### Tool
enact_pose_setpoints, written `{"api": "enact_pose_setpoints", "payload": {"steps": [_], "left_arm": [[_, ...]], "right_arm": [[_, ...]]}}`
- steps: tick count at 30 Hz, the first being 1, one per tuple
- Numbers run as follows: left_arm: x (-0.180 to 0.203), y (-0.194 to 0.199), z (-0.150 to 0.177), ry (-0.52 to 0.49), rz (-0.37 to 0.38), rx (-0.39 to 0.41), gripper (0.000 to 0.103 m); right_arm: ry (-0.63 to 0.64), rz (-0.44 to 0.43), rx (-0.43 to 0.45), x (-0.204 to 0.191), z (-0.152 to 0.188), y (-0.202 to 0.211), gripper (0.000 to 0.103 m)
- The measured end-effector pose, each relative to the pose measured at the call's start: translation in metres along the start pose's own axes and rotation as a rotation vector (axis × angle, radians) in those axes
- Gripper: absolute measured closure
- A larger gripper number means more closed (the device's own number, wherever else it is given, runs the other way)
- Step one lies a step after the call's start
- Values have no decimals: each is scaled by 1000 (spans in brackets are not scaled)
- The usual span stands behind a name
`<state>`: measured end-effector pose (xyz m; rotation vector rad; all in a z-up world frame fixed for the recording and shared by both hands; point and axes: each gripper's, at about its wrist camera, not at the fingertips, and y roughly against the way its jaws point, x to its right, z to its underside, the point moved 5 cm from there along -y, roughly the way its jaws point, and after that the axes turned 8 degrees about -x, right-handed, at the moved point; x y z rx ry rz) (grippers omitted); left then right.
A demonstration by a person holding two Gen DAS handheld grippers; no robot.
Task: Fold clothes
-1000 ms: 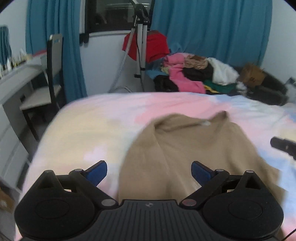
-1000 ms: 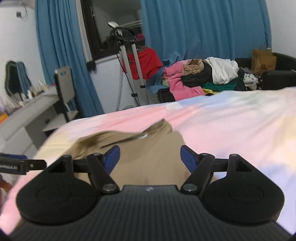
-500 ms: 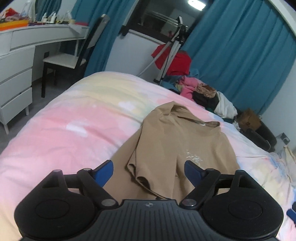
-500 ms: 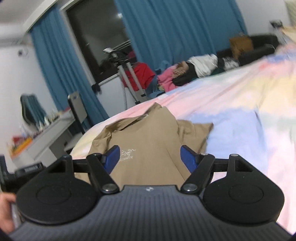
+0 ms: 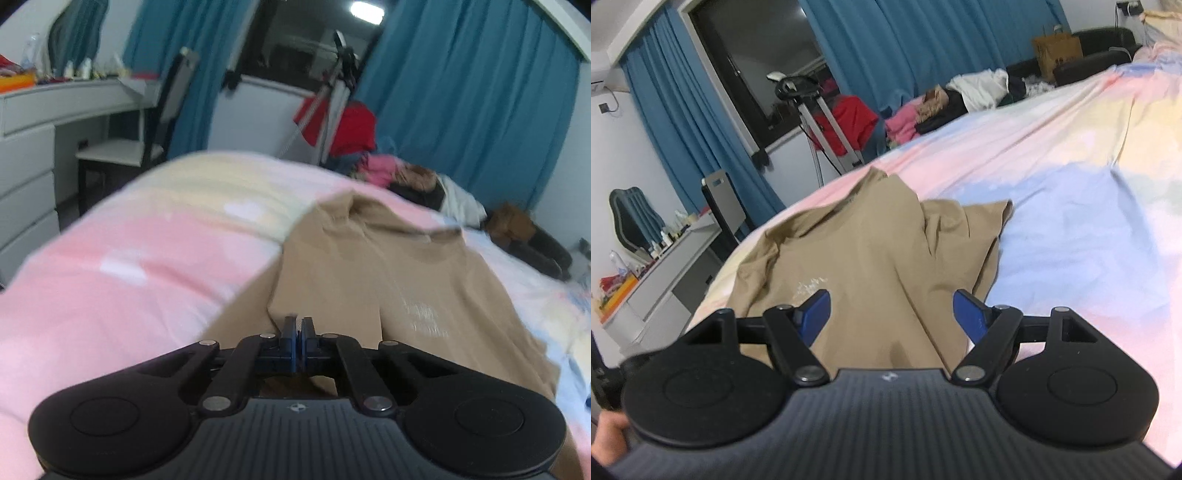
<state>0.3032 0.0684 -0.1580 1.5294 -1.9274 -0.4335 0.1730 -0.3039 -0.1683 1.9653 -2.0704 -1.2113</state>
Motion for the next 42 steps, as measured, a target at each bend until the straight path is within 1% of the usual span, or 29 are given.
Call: {"api": "enact_pose_setpoints", "payload": {"steps": [2, 3, 4, 5, 9, 11, 12, 14, 16, 20, 21, 23, 25, 27, 29, 30, 32, 36, 39, 41, 42], "left_arm": [[-4, 9, -17, 5, 19, 34, 101], [-8, 13, -32, 13, 28, 51, 101], [-13, 17, -47, 20, 29, 68, 101], [-19, 19, -65, 21, 7, 86, 101], [-50, 17, -151, 32, -158, 149, 101], [-63, 9, -184, 33, -248, 169, 101], [-68, 3, -198, 21, -297, 171, 101], [-77, -16, -218, -26, -400, 148, 101], [-86, -39, -229, -46, -474, 114, 101], [-101, -92, -220, -72, -572, 48, 101], [-105, -103, -212, -61, -568, 36, 101], [-110, -117, -200, -36, -536, 31, 98], [-115, -123, -183, -28, -505, 3, 84], [-116, -119, -169, -45, -475, -19, 76], [-115, -100, -151, -42, -432, -40, 71], [-113, -86, -140, -35, -405, -57, 66], [-105, -49, -108, -24, -343, -112, 64], [-87, 26, -44, -2, -218, -220, 53], [-74, 83, 5, 11, -129, -301, 48], [-62, 114, 42, 2, -101, -350, 48], [-58, 124, 57, -6, -105, -361, 47]], "right_arm": [[-10, 4, -13, 2, -1, -6, 27], [-15, 6, -16, 3, -1, -8, 27], [-16, 8, -17, 3, -2, -9, 27], [-14, 11, -16, 3, -2, -10, 27], [4, 27, -18, 1, -1, -14, 27], [13, 33, -23, 0, -1, -18, 27], [20, 38, -23, -1, -1, -20, 27], [35, 48, -19, -2, -2, -25, 27], [53, 61, -9, -2, -3, -29, 27], [89, 72, 14, -1, -6, -40, 27], [98, 71, 19, -1, -7, -43, 27], [110, 73, 28, 0, -7, -50, 28], [117, 71, 31, 1, -7, -57, 28], [118, 64, 32, 2, -6, -62, 28], [112, 65, 27, 4, -7, -65, 28], [105, 65, 27, 5, -8, -66, 28], [90, 64, 27, 7, -9, -67, 28], [72, 79, 20, 8, -10, -62, 29], [62, 95, 14, 10, -10, -54, 29], [71, 95, 22, 7, -10, -41, 29], [77, 95, 27, 5, -10, -33, 29]]}}
